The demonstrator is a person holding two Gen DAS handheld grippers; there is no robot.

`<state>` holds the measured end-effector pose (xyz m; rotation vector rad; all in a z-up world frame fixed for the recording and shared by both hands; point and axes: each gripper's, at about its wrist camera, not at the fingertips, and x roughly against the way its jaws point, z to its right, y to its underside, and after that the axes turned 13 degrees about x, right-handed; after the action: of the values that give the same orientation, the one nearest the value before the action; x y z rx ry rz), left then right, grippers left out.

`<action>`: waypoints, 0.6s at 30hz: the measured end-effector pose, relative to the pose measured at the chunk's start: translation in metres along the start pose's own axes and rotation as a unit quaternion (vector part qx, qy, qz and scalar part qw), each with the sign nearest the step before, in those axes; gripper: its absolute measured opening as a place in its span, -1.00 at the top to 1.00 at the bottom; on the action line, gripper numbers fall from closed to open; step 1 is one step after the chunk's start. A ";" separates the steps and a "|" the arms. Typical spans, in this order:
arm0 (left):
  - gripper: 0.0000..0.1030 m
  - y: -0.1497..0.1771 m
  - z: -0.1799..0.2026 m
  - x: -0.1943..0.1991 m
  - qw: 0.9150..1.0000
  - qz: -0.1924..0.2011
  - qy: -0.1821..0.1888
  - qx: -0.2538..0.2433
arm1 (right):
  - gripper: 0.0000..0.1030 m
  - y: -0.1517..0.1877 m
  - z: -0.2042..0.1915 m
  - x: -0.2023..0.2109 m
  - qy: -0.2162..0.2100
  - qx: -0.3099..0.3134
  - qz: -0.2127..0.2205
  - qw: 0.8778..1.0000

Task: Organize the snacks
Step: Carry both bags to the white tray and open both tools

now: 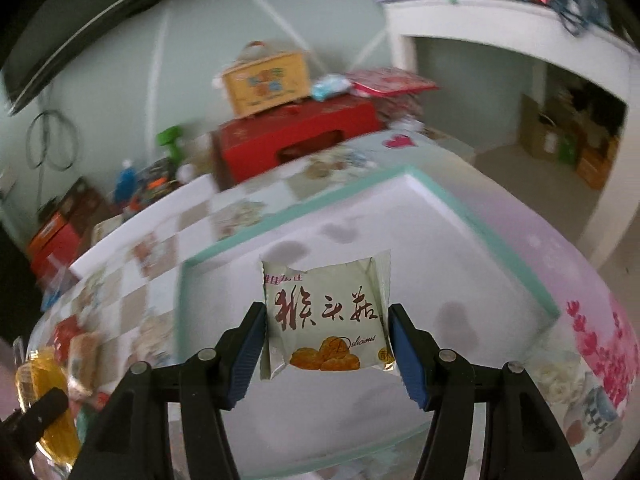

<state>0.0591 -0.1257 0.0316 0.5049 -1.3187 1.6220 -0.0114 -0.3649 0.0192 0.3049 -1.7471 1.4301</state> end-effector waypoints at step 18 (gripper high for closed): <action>-0.59 -0.002 0.095 -0.075 0.995 -0.054 0.014 -0.082 | -0.68 0.007 0.034 -0.023 0.017 -0.035 -0.028 0.999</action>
<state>0.0729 -0.2426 0.0054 0.4439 -1.3666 1.4133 -0.0166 -0.4003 -0.0023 0.2881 -1.7433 1.3241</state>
